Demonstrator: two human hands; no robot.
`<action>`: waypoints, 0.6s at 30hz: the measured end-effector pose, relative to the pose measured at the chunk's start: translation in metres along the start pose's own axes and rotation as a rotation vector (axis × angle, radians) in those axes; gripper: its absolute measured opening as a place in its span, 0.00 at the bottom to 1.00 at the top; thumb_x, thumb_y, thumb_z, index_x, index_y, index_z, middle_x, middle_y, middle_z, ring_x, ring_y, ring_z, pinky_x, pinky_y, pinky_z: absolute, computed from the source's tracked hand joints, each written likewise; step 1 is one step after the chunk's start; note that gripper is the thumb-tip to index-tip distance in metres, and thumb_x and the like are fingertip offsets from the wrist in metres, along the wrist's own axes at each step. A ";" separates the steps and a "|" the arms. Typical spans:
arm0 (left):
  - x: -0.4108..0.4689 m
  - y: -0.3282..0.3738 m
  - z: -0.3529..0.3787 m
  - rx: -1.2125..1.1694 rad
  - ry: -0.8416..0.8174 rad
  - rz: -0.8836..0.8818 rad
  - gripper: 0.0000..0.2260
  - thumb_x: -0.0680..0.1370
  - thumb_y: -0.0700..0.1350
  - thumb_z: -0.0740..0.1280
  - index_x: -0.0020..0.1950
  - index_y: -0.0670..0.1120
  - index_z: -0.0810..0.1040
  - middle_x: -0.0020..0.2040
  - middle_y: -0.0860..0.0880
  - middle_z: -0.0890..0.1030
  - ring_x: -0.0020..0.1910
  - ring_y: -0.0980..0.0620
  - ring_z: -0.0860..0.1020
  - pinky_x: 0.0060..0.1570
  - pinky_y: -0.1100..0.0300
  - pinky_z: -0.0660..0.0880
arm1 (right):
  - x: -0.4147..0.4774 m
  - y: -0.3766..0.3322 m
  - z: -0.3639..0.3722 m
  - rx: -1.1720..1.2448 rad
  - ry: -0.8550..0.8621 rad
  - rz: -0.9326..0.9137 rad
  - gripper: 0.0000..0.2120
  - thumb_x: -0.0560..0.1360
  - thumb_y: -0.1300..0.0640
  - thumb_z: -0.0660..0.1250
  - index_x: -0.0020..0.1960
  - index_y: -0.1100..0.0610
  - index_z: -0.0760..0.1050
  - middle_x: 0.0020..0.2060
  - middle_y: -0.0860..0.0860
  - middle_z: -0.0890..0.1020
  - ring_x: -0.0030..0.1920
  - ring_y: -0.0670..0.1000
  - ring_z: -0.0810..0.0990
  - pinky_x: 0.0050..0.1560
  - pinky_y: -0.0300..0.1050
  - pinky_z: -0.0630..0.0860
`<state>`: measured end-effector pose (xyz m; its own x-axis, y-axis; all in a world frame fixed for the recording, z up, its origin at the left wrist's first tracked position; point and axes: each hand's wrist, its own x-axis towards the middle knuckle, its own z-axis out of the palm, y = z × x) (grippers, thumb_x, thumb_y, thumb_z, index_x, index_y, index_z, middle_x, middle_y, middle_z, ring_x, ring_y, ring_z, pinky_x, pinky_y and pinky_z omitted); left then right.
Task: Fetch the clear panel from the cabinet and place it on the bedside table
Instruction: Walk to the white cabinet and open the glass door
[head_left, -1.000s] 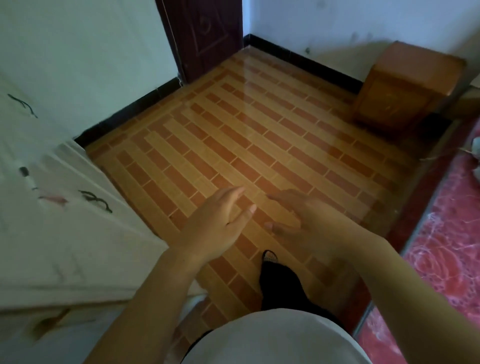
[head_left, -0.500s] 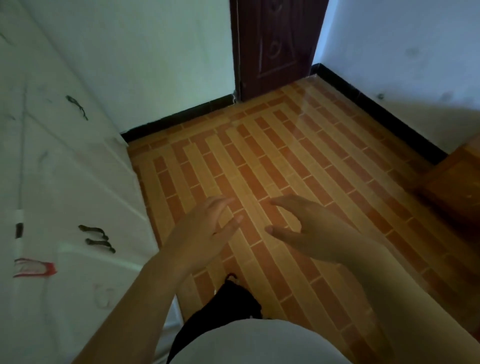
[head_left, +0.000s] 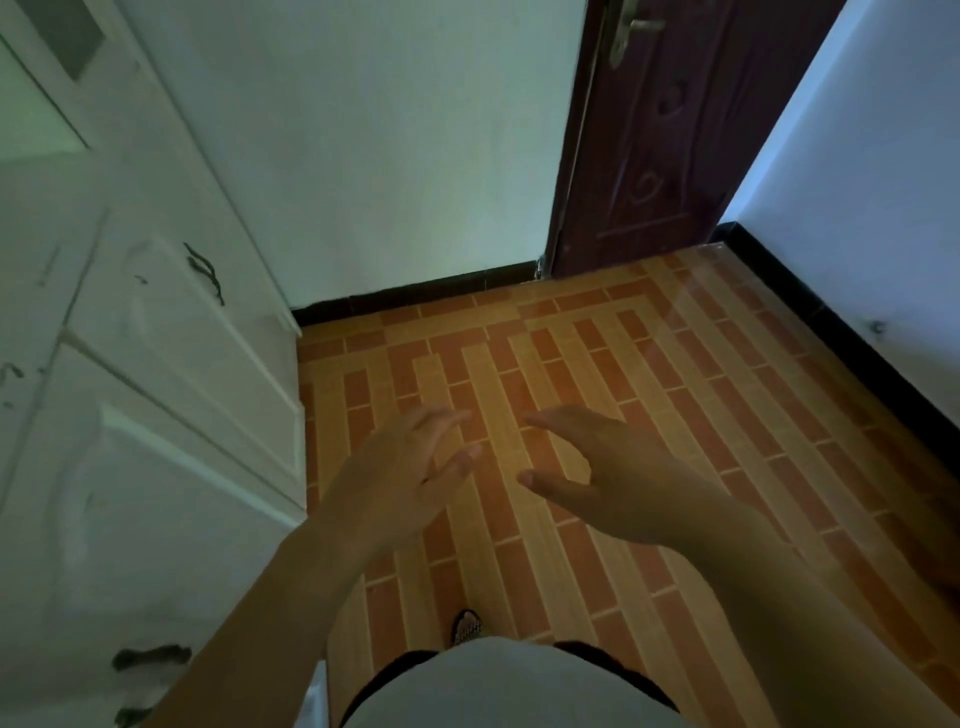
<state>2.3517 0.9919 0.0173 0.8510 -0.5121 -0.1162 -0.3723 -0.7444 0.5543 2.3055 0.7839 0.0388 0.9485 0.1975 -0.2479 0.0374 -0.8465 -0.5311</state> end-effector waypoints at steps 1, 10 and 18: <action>0.017 -0.003 -0.006 0.004 -0.001 0.001 0.24 0.76 0.61 0.52 0.70 0.56 0.62 0.72 0.56 0.63 0.69 0.57 0.62 0.64 0.60 0.59 | 0.014 0.002 -0.009 0.007 0.000 0.004 0.30 0.72 0.35 0.58 0.71 0.42 0.57 0.72 0.41 0.62 0.69 0.45 0.63 0.67 0.50 0.66; 0.151 -0.043 -0.041 -0.059 0.017 -0.090 0.23 0.77 0.60 0.53 0.71 0.56 0.62 0.72 0.57 0.64 0.68 0.61 0.61 0.62 0.63 0.58 | 0.155 0.045 -0.066 0.045 -0.065 0.009 0.30 0.72 0.37 0.60 0.71 0.41 0.56 0.72 0.42 0.61 0.70 0.45 0.60 0.69 0.48 0.61; 0.270 -0.074 -0.091 -0.080 0.167 -0.278 0.25 0.75 0.62 0.53 0.71 0.56 0.62 0.71 0.56 0.66 0.68 0.57 0.64 0.68 0.53 0.62 | 0.327 0.048 -0.135 -0.065 -0.134 -0.246 0.29 0.73 0.38 0.60 0.71 0.41 0.57 0.71 0.42 0.63 0.69 0.45 0.63 0.67 0.47 0.64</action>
<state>2.6429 0.9477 0.0200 0.9673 -0.2119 -0.1395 -0.0924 -0.8062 0.5843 2.6600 0.7406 0.0416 0.8585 0.4606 -0.2253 0.2851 -0.7940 -0.5369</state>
